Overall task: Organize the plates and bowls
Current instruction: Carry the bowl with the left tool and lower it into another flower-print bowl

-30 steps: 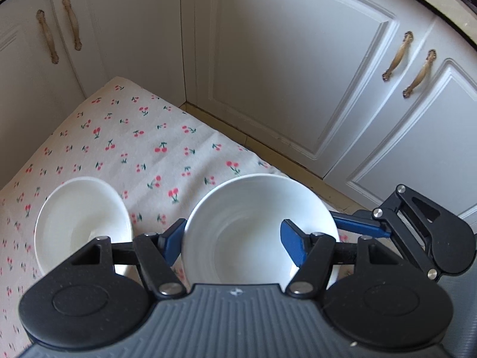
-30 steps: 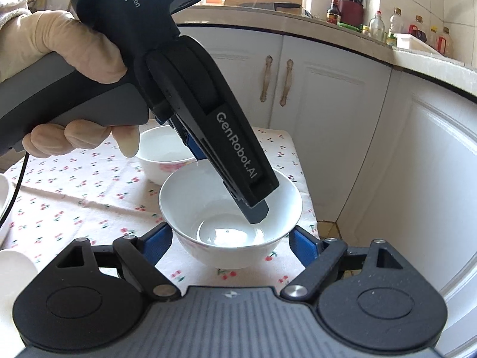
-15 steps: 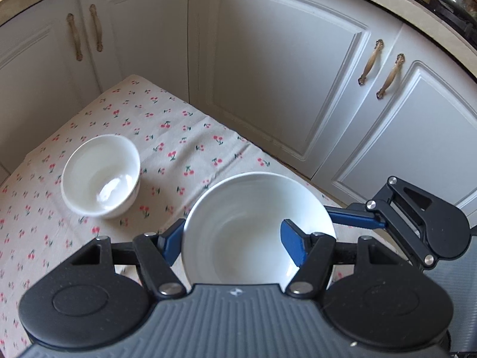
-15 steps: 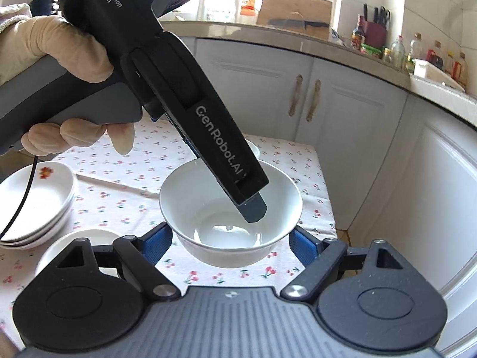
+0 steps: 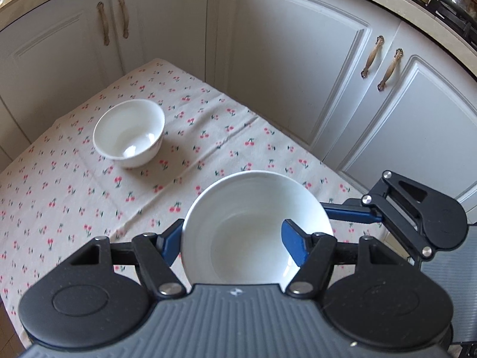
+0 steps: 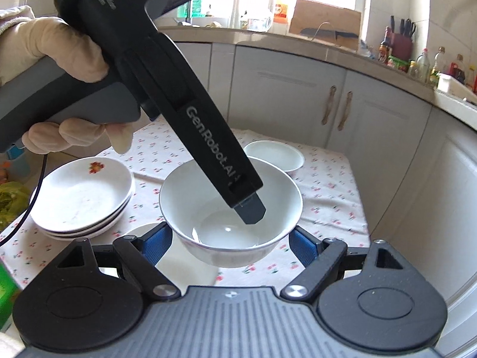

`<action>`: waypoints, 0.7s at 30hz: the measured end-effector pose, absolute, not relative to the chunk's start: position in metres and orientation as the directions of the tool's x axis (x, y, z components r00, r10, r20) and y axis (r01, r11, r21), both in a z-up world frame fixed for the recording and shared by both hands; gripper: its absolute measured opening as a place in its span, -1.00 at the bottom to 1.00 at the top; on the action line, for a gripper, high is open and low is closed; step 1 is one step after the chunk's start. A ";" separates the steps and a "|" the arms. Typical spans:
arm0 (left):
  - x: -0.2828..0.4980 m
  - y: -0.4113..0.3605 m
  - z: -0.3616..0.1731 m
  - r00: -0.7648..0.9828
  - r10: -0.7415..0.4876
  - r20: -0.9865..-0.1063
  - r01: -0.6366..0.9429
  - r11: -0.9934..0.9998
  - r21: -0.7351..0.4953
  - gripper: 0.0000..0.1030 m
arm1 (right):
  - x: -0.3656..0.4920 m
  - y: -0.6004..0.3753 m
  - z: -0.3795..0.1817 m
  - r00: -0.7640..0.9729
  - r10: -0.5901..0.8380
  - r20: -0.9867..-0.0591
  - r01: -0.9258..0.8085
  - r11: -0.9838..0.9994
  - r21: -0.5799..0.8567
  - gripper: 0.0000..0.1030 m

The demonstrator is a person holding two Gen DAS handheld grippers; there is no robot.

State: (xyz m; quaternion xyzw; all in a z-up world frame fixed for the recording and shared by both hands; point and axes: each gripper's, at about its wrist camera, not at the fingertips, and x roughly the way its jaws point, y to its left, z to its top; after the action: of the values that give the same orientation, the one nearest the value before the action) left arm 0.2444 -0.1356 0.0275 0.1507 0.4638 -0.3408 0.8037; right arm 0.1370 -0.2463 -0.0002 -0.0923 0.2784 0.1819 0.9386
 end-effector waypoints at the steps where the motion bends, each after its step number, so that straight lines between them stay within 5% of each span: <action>1: 0.242 -0.133 0.027 0.337 -0.407 -0.849 0.685 0.725 -0.075 0.32 | 0.135 -0.244 -0.001 0.775 0.295 -0.559 -0.399 0.914 -0.071 0.72; 21: 0.212 -0.091 -0.003 0.314 -0.389 -0.866 0.636 0.764 -0.112 0.38 | 0.117 -0.213 -0.021 0.696 0.363 -0.619 -0.496 0.867 -0.050 0.72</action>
State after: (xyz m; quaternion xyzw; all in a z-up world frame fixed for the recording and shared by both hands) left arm 0.2120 -0.0910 -0.0031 0.1257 0.4904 -0.3198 0.8009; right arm 0.1175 -0.2132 -0.0207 -0.1072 0.3109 0.2347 0.9147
